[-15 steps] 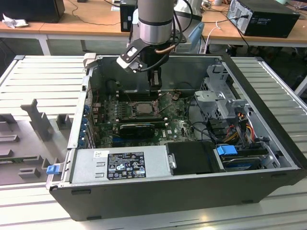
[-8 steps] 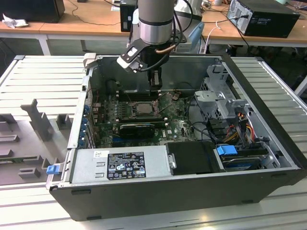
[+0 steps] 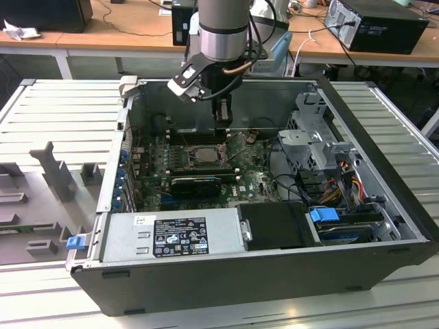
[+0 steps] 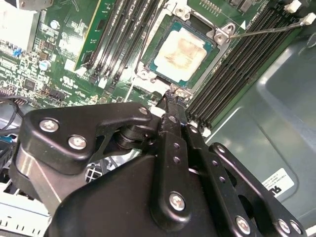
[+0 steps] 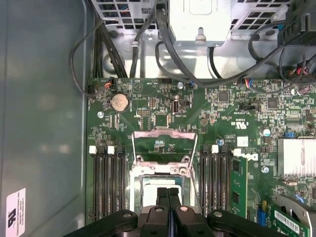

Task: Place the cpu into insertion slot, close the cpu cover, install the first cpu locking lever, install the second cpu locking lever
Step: 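Close the cpu cover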

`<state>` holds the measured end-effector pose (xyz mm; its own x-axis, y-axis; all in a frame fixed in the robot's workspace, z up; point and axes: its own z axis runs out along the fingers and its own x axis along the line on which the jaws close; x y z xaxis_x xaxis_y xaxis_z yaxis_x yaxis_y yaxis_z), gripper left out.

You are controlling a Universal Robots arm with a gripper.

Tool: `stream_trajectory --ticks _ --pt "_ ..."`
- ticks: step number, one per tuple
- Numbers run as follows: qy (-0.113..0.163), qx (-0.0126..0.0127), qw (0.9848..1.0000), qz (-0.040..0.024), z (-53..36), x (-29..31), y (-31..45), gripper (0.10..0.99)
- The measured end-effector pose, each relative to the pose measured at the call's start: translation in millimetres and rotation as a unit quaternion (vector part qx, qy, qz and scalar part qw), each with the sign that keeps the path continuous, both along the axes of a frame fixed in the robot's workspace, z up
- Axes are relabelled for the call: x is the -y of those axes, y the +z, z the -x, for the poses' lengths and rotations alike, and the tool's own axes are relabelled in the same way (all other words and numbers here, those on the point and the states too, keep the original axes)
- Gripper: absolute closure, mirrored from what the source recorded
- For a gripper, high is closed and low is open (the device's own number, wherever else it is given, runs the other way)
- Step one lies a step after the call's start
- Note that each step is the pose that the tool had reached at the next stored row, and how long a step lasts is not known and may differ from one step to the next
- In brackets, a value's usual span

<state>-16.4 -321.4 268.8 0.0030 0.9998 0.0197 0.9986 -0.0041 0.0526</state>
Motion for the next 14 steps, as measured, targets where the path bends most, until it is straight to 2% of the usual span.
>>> stream_trajectory --ticks 5,14 --pt "0.000 0.0000 1.0000 0.0000 -11.6 -0.6 0.0 0.980" --pt "0.000 0.0000 1.0000 0.0000 -19.7 -1.4 0.0 0.980"
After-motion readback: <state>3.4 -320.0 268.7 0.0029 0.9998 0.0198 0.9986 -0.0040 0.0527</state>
